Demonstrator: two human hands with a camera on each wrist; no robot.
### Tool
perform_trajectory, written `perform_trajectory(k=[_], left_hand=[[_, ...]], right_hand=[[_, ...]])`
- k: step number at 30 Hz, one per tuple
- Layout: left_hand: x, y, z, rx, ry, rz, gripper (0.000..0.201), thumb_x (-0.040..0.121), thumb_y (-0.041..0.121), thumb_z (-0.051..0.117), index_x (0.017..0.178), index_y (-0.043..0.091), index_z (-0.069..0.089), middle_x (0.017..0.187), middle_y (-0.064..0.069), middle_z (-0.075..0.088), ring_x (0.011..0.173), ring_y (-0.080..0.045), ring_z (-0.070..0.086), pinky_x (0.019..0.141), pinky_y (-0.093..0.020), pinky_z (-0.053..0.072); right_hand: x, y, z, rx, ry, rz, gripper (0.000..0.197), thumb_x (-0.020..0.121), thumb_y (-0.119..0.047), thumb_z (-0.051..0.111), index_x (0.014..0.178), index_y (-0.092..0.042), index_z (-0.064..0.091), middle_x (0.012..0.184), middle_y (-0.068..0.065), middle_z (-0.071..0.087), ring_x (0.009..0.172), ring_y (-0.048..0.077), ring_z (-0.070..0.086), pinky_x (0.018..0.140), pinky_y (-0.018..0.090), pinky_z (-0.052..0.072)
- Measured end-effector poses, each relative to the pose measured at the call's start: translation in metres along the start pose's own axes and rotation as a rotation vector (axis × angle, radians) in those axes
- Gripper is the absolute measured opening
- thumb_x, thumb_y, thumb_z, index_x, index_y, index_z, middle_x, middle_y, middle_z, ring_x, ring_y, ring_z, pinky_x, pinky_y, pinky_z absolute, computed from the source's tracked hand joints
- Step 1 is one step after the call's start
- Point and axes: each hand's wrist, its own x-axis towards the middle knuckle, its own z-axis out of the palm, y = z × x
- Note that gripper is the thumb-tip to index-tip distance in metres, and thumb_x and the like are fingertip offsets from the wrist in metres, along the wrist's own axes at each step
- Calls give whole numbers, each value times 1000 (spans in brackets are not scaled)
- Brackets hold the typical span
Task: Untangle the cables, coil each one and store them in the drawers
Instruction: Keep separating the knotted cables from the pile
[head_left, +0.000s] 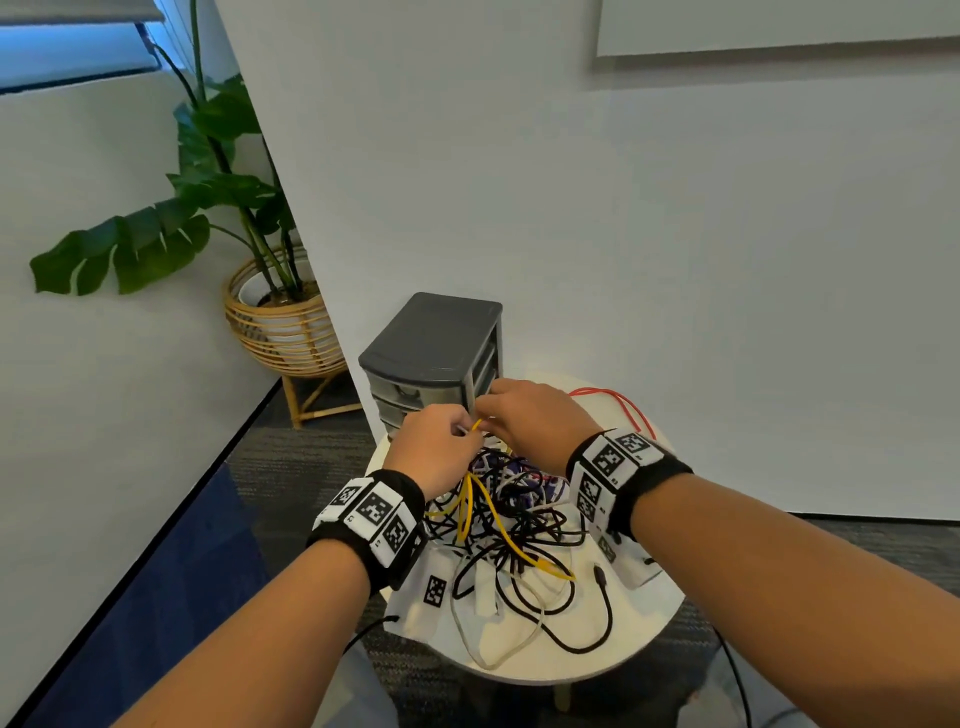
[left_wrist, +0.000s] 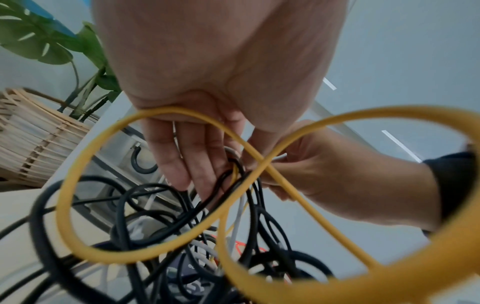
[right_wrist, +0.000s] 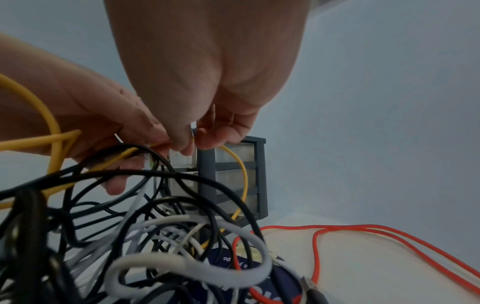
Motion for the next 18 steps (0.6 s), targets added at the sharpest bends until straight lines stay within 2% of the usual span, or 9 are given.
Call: perform_trajectory(k=[3, 5, 7, 8, 10, 11, 14, 16, 18], left_hand=[[-3, -4, -2, -17, -6, -2, 24, 98, 37, 62, 78, 25, 69, 82, 5, 70, 84, -13, 65, 78, -34, 53], [-5, -4, -4, -23, -2, -16, 20, 97, 37, 63, 80, 27, 68, 84, 6, 69, 84, -12, 66, 81, -37, 56], [-6, -4, -5, -39, 2, -47, 9, 94, 33, 64, 87, 28, 64, 90, 7, 68, 88, -14, 65, 82, -39, 55], [-6, -3, -5, -38, -4, -62, 6, 92, 32, 63, 90, 27, 63, 92, 6, 67, 89, -15, 65, 83, -40, 55], [-7, -3, -6, -16, -28, -74, 9, 90, 32, 61, 90, 25, 67, 89, 5, 68, 87, -17, 66, 83, -43, 56], [-7, -4, -7, -16, -38, -84, 13, 89, 33, 60, 87, 25, 69, 85, 5, 70, 84, -18, 66, 82, -43, 56], [-6, -5, -10, -24, -43, -123, 18, 89, 27, 60, 74, 23, 67, 75, 3, 68, 80, -21, 66, 78, -39, 55], [-3, -6, -11, -22, -42, -134, 20, 90, 28, 62, 72, 22, 68, 76, 1, 69, 78, -22, 67, 79, -40, 56], [-1, -7, -12, -14, -60, -146, 21, 91, 36, 61, 77, 24, 72, 81, 2, 72, 76, -21, 70, 81, -42, 57]], right_hand=[[0, -1, 1, -24, -20, -36, 12, 103, -21, 54, 109, -16, 64, 97, -1, 49, 86, 20, 54, 69, 28, 36], [-2, -2, 1, -60, 10, -51, 10, 101, -23, 59, 106, -18, 65, 103, 0, 48, 88, 20, 53, 68, 28, 34], [-1, -4, -1, -192, 37, -83, 11, 94, -24, 69, 106, -23, 69, 121, 2, 49, 96, 21, 52, 68, 29, 38], [1, -6, -3, -257, 25, -111, 21, 91, -22, 73, 111, -28, 69, 135, 3, 47, 103, 22, 52, 72, 31, 42], [7, -13, -8, -350, -47, -203, 44, 91, -19, 72, 129, -39, 61, 160, 2, 31, 119, 26, 48, 85, 36, 45], [9, -16, -12, -384, -74, -250, 50, 94, -19, 69, 136, -41, 54, 165, 1, 22, 126, 27, 44, 91, 38, 44], [11, -18, -17, -472, -101, -289, 55, 99, -24, 63, 147, -37, 41, 169, -1, 13, 133, 29, 41, 99, 42, 41], [10, -16, -13, -519, -59, -269, 56, 97, -28, 66, 147, -34, 42, 168, 2, 20, 128, 31, 46, 95, 44, 43], [8, -13, -9, -560, -32, -262, 55, 94, -32, 69, 144, -34, 46, 165, 3, 29, 123, 30, 51, 90, 44, 45]])
